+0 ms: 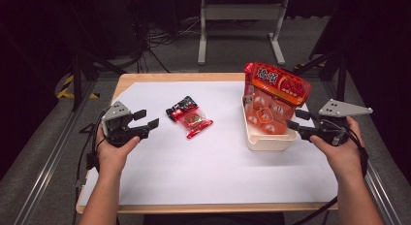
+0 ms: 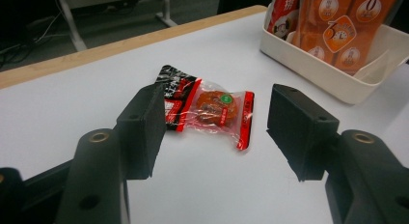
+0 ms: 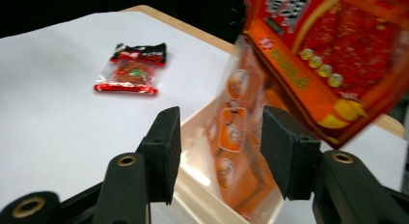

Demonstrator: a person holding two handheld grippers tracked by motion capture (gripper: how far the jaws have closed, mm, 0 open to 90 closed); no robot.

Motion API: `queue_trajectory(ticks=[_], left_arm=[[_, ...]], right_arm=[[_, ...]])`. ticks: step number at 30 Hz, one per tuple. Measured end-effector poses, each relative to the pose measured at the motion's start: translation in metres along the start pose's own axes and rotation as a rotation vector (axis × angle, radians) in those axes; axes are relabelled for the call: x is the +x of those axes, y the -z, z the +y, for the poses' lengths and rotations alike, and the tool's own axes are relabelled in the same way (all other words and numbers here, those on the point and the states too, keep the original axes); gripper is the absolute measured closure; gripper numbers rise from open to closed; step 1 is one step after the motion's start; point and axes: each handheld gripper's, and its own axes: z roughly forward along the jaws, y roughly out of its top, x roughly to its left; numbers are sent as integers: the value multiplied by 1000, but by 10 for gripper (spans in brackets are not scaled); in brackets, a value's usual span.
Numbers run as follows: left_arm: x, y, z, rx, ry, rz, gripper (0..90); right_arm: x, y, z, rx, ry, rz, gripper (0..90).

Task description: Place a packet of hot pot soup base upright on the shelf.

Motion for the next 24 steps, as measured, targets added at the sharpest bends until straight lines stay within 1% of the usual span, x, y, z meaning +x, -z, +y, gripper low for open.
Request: queue_trajectory(ticks=[2, 3, 5, 6, 8, 10, 12, 14, 16, 20, 24], left_arm=[[0, -3, 0, 7, -1, -7, 405], [0, -3, 0, 7, -1, -7, 405], [-1, -6, 0, 7, -8, 1, 403], [-1, -7, 0, 5, -5, 0, 400], [0, -11, 1, 2, 10, -8, 399], [0, -16, 2, 18, 19, -4, 375], [1, -22, 3, 16, 21, 3, 353], [3, -29, 3, 6, 37, 6, 345], [6, -36, 2, 13, 59, -1, 336], [13, -52, 2, 21, 93, 11, 333], [21, -67, 3, 35, 101, 41, 333]], right_arm=[[4, -1, -1, 6, 7, 19, 505], [4, -1, -1, 6, 7, 19, 505], [6, -2, -2, 2, 11, 43, 499], [8, -3, -2, -4, 12, 59, 496], [10, -5, -3, -7, 11, 80, 495], [14, -8, -3, -1, 25, 89, 487], [17, -11, -3, -2, 36, 97, 480], [22, -15, -2, -2, 50, 111, 476], [26, -18, -2, -6, 61, 126, 470], [34, -22, 0, -2, 91, 132, 464], [41, -22, 0, -2, 110, 134, 456]])
